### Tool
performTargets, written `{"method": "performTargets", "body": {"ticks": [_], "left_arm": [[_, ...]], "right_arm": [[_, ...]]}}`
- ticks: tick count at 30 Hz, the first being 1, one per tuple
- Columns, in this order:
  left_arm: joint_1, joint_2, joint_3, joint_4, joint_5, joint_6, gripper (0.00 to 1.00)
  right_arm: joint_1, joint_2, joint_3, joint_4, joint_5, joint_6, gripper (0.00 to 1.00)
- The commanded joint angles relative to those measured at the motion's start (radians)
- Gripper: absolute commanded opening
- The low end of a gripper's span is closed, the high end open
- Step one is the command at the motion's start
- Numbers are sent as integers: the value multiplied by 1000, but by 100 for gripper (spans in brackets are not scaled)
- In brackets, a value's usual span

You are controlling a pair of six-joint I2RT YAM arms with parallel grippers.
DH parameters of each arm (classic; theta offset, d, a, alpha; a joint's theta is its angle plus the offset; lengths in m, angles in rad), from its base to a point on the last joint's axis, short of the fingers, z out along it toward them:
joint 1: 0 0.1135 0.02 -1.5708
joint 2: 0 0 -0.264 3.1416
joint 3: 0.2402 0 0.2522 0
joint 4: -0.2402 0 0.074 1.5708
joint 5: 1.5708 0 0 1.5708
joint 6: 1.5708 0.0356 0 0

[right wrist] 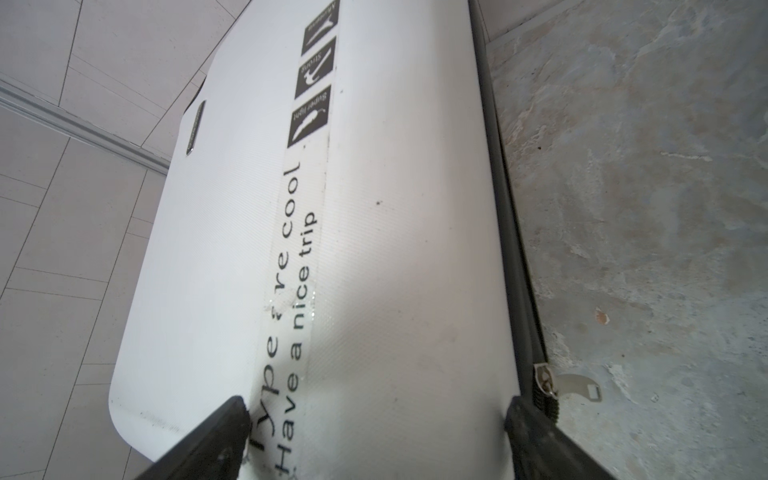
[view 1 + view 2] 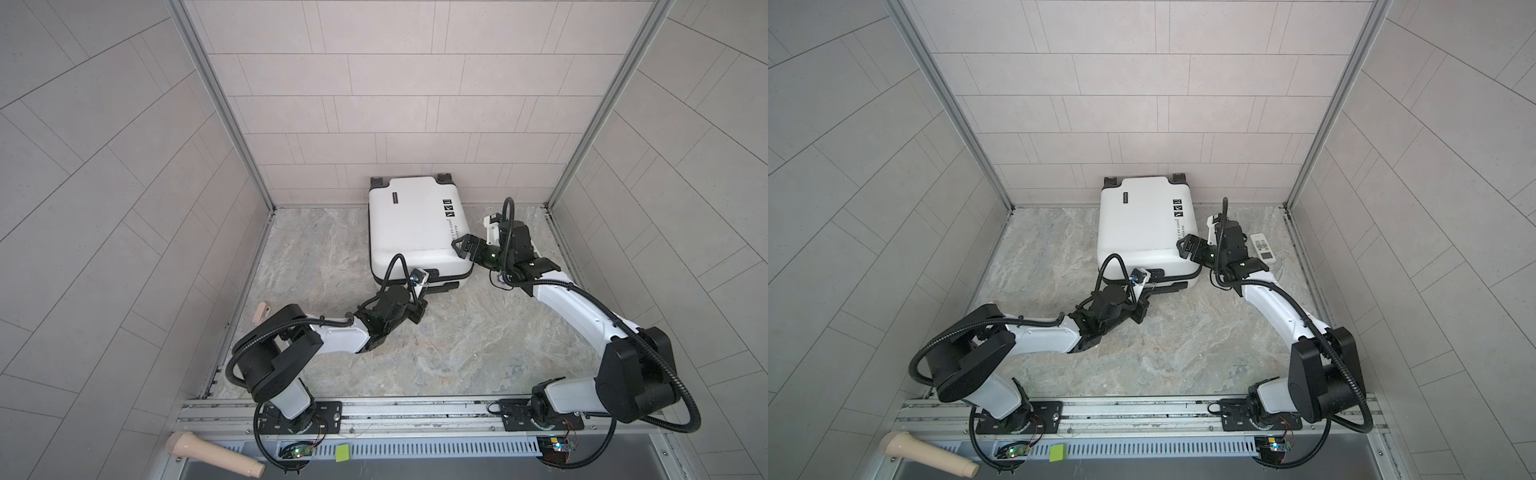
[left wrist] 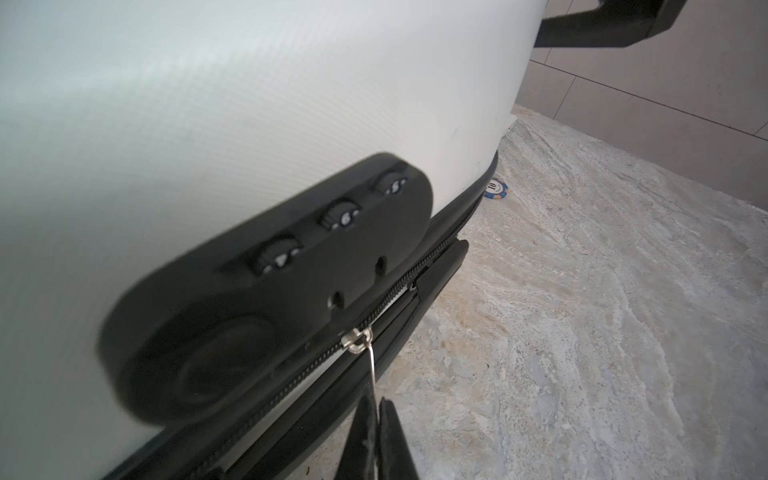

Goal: Pack the luggage

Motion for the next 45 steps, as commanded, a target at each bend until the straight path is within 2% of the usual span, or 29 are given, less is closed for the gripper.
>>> {"method": "performTargets", "body": {"ticks": [1,11,17,24,29,32,39,45], "left_arm": [[-61,12,24,46,131,9,0],[-78,43,49,58,121,12,0],[-85,49,52,65,119,8,0],[-90,52,51,74,119,7,0],[-92,52,55,73,119,10,0],[-93,51,56,72,118,10,0],[-99,56,65,64,119,14,0],[-104,62,79,62,121,16,0]], "right_arm": [[-11,-9,-5,-132,-73,-37,99],[-105,31,-2,-32,-198,32,100],[-208,47,-1,3,-237,90,100],[-310,137,27,-87,-210,58,77],[-314,268,103,-141,-205,13,60],[-310,310,125,-132,-209,14,55],[-289,369,181,-156,-197,-1,56],[-229,411,204,-202,-155,-37,56]]}}
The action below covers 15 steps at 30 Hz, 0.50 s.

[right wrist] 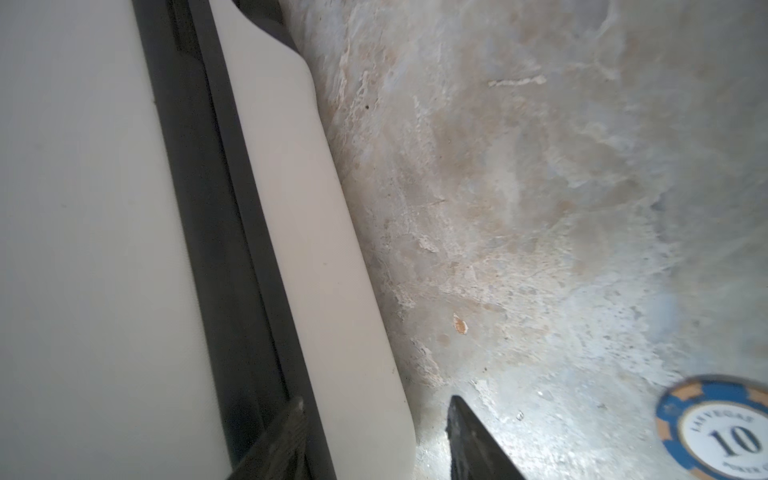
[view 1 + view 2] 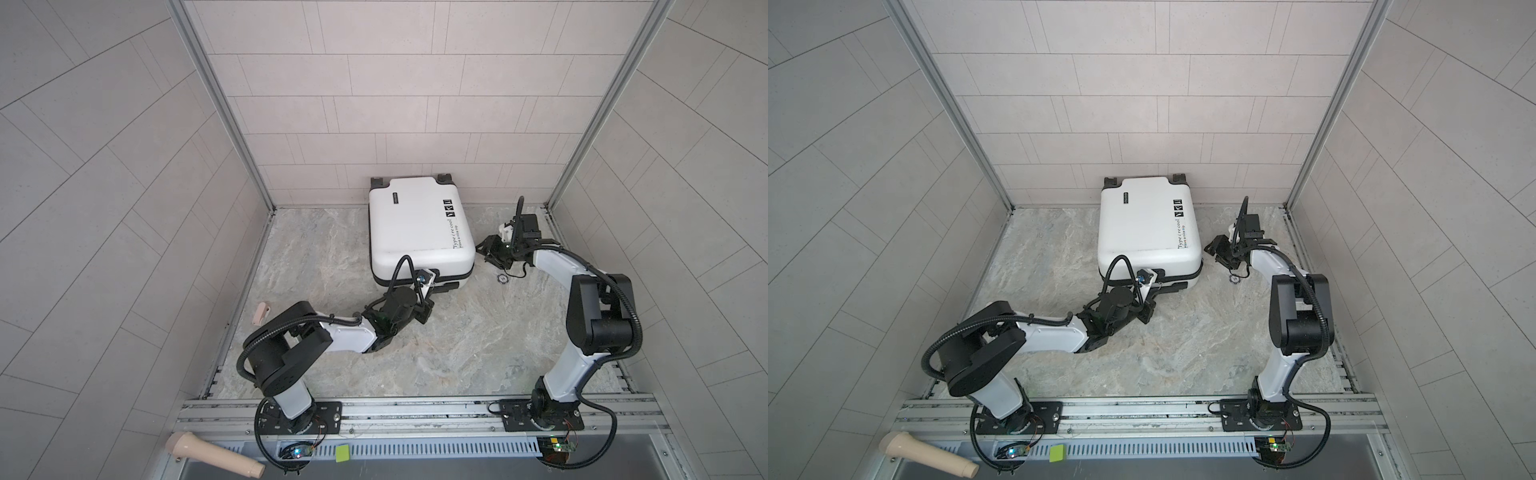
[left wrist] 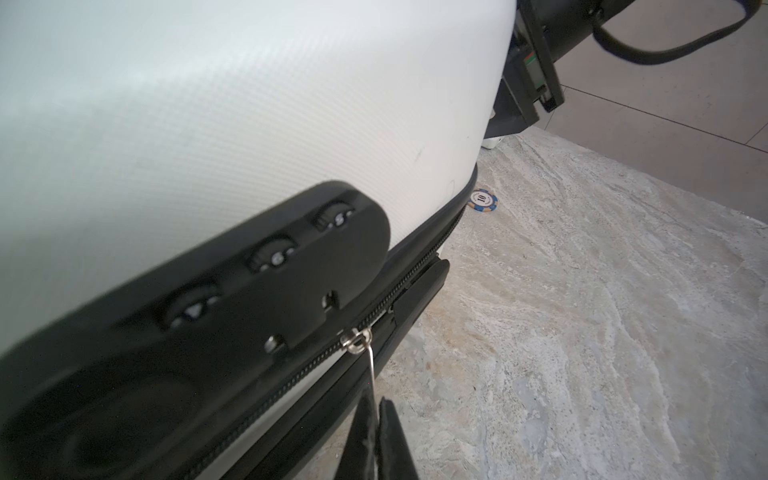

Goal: Pack the luggage

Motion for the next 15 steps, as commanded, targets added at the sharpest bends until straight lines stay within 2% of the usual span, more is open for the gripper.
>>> {"method": "performTargets", "body": {"ticks": [1,15], "left_arm": [[-69,7,36,28,157,19,0],[-90,-12,47,2,150,34,0]], "right_arm": [[40,13,-6,-45,46,-32,57],[157,-67,-167,65,38,2,56]]}}
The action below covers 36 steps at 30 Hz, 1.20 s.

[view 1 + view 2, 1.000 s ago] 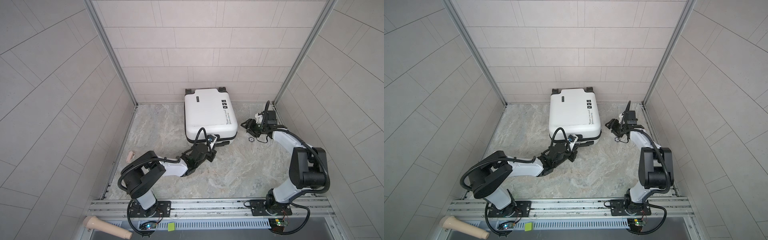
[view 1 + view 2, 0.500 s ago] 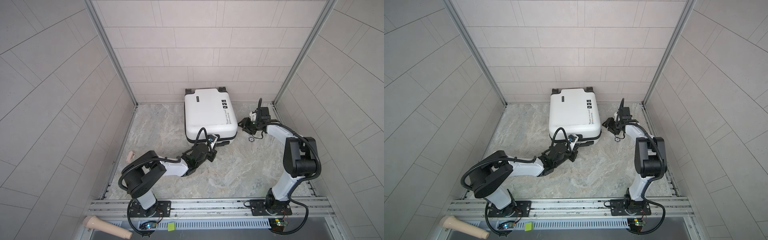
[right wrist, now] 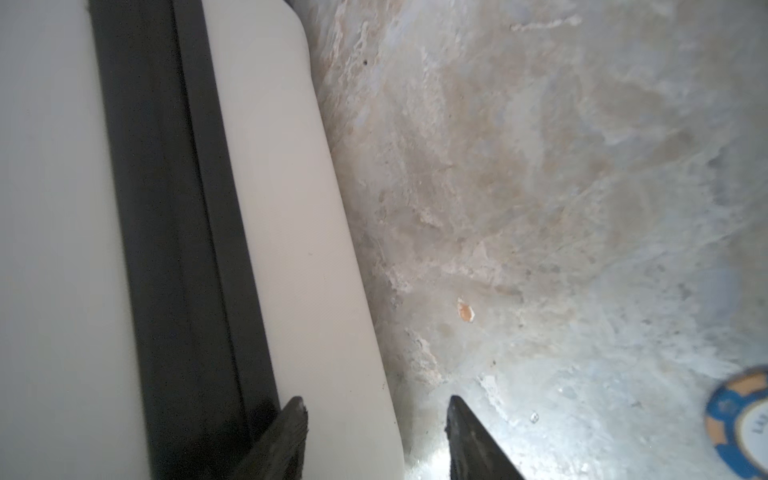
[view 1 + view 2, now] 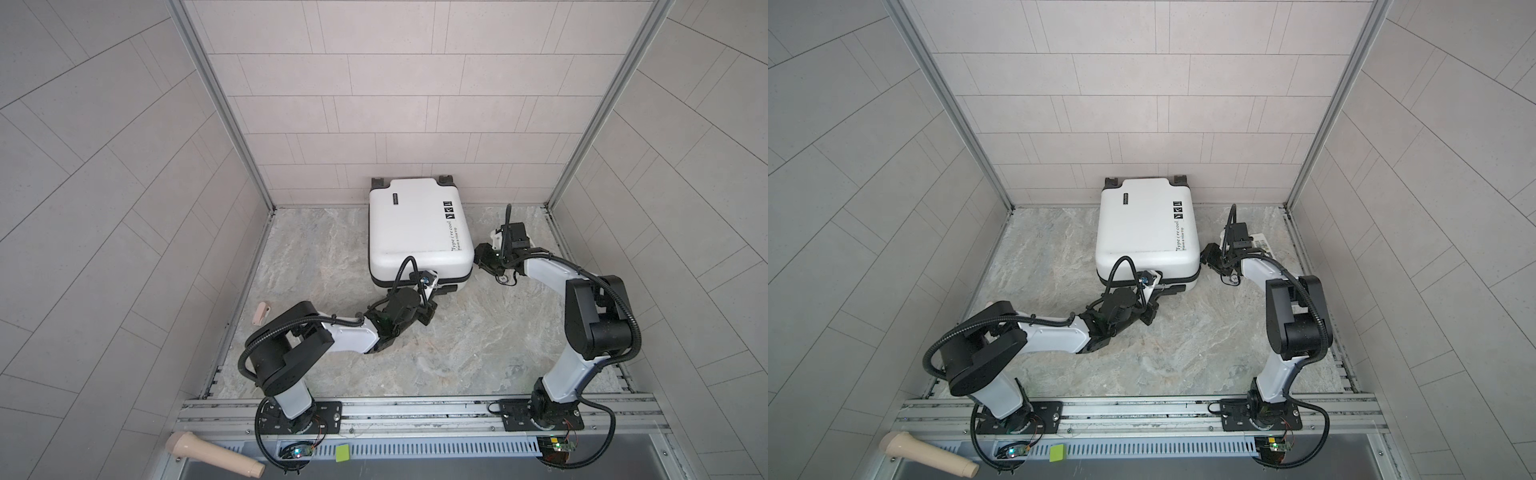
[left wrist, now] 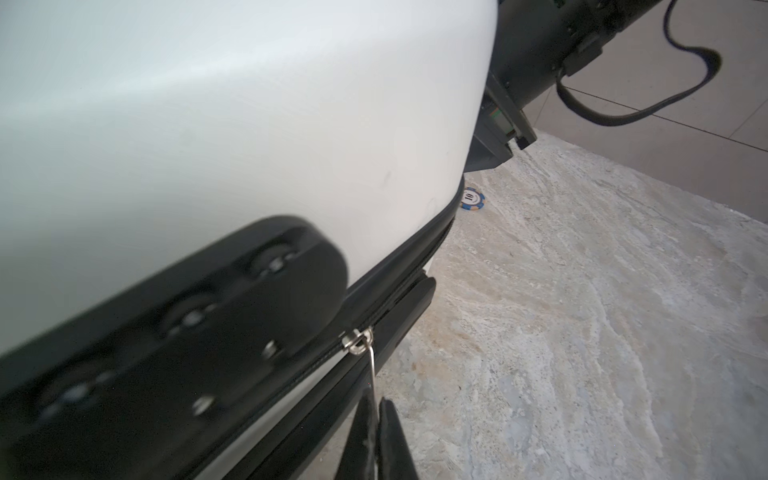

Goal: Pack the luggage

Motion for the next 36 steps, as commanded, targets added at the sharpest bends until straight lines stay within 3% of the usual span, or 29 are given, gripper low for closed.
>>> {"method": "performTargets", "body": {"ticks": [1,13,20,36], "left_arm": [[-61,-21,37,8,145,28,0],[-98,-40,30,-5,114,29,0],[-164,-6,76,16,35,4,0],[-248,158,190,193,-159,-82,0]], "right_arm": [[83,-21,-39,-44,-62,-5,56],[219,-51,-109,36,-52,60,55],[258,-43,-122,74,-48,88,55],[264,-61,-185,132,-62,112,55]]}}
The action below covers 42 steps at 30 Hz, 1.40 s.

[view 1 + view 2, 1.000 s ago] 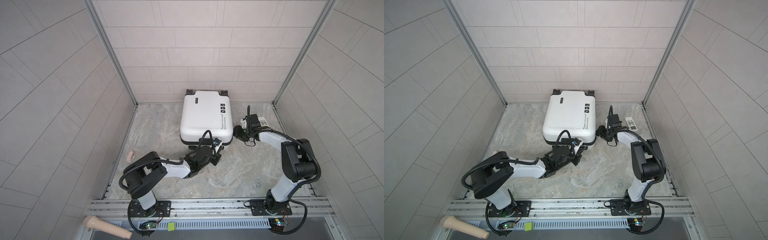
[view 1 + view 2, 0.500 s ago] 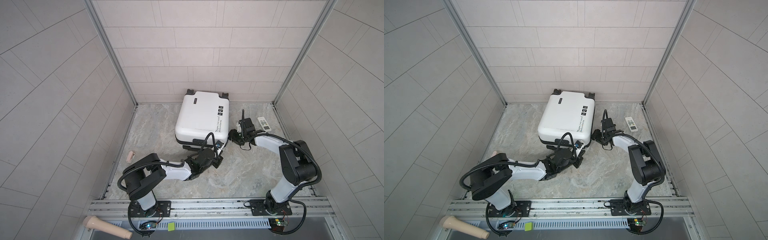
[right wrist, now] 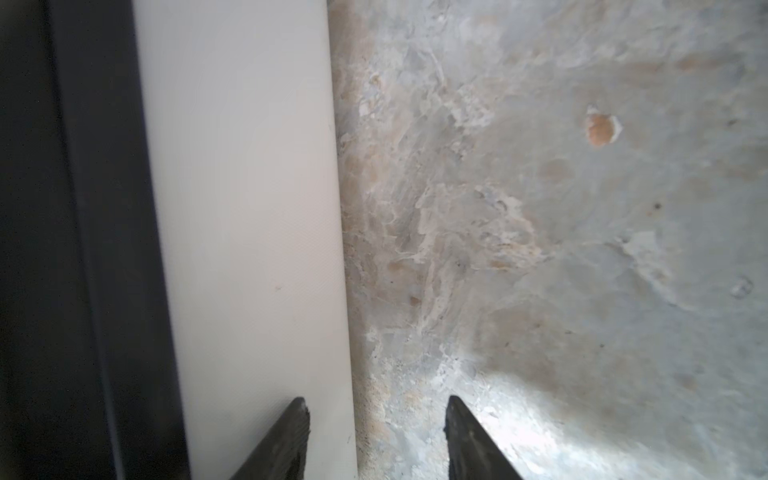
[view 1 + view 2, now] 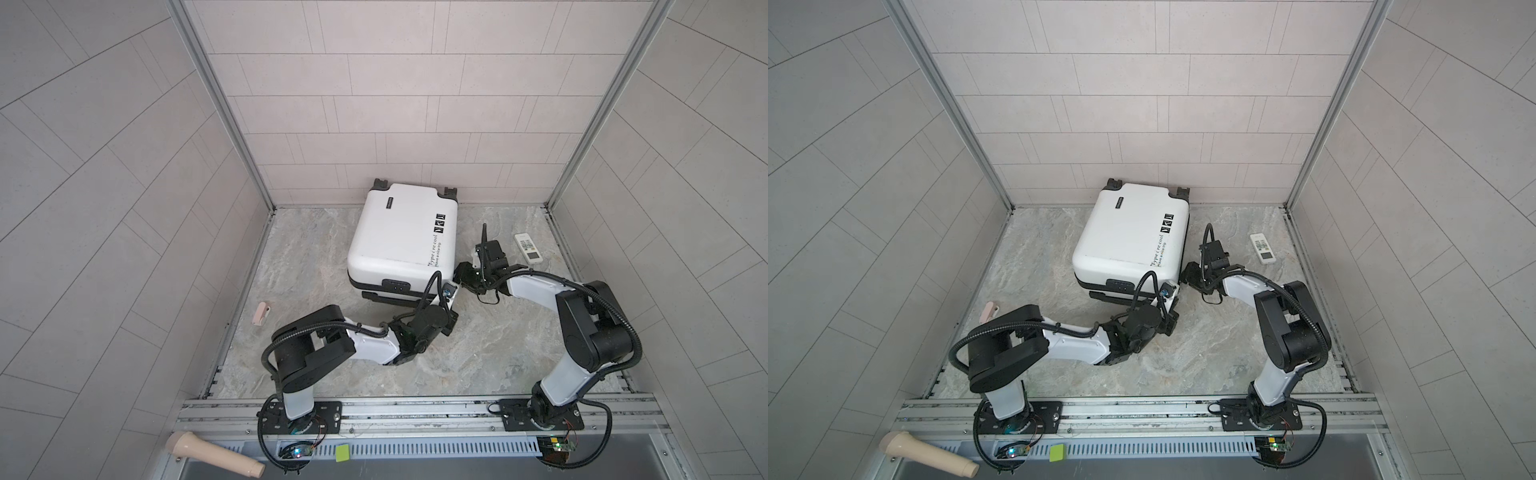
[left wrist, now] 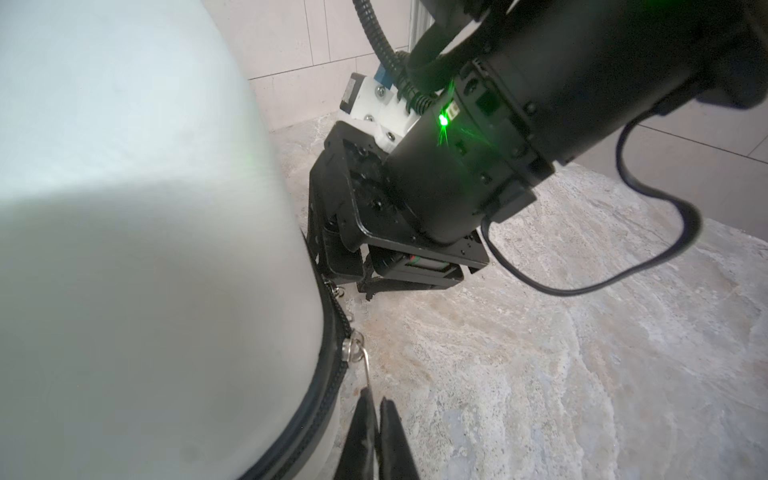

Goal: Pack the luggage

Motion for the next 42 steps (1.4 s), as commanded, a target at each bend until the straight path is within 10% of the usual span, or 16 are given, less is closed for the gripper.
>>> {"method": "performTargets", "body": {"ticks": [1,14,22,31,42], "left_arm": [[-63,31,79,162,125,-19,0],[-65,68,111,190,133,-21,1],[-124,-87,13,79,109,82,71],[-150,-364,24,-274,39,186,84],[-144,-561,128,-564,-319,282,96]], "right_arm": [[69,-17,-28,22,-147,-20,55],[-8,-73,-50,-24,-153,-42,65],[-63,-196,-20,-216,-24,-140,86],[-128,-255,-33,-279,8,-189,91],[-141,-432,39,-414,150,-296,93]]}}
